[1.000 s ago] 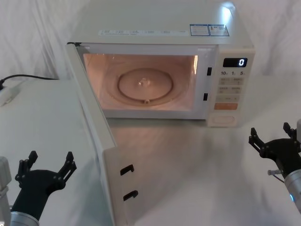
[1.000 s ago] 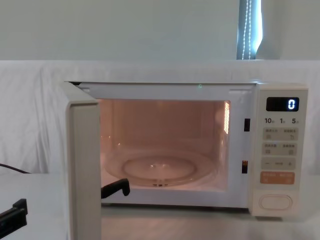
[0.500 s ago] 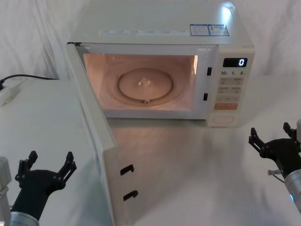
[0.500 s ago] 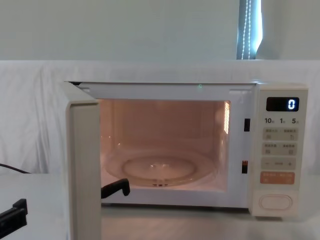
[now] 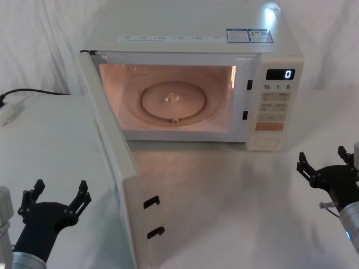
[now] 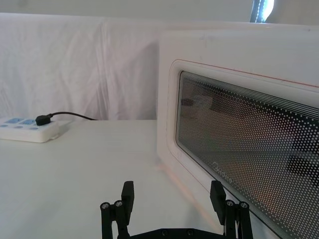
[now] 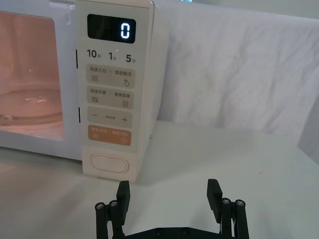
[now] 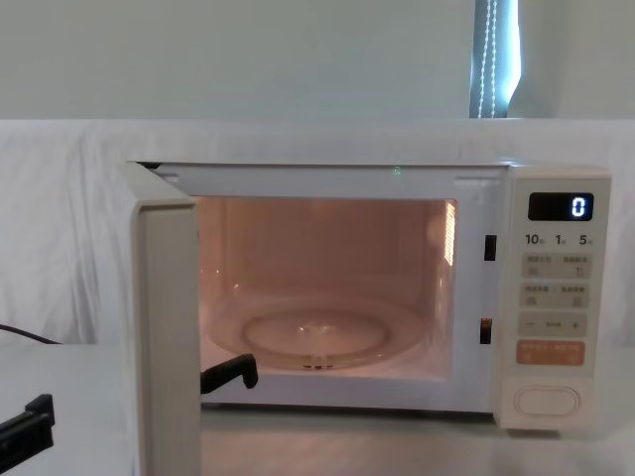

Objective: Press the button to open the microwave door with one hand; close the microwave door with the other hand.

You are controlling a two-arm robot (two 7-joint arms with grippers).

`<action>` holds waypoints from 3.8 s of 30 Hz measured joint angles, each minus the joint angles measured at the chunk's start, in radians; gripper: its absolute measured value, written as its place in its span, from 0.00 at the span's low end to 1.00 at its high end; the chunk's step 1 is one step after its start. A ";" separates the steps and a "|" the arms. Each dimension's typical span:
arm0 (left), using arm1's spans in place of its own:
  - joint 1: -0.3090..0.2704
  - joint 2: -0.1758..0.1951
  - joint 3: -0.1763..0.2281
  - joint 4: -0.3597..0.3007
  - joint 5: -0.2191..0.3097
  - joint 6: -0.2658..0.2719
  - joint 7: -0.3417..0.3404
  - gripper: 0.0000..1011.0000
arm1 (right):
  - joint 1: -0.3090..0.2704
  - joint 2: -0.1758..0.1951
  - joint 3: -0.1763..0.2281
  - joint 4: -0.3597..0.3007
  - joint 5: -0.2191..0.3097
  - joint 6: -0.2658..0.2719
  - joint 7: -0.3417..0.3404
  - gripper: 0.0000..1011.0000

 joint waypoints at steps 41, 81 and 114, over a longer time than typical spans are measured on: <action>0.000 0.000 0.000 0.000 0.000 0.000 0.000 0.29 | 0.000 0.000 0.000 0.000 0.000 0.000 0.000 0.99; 0.046 0.040 -0.110 -0.121 -0.167 0.150 -0.170 0.00 | 0.000 0.000 0.000 0.000 0.000 0.000 0.000 0.99; -0.045 0.223 -0.081 -0.222 -0.381 0.274 -0.289 0.00 | 0.000 0.000 0.000 0.000 0.000 0.000 0.000 0.99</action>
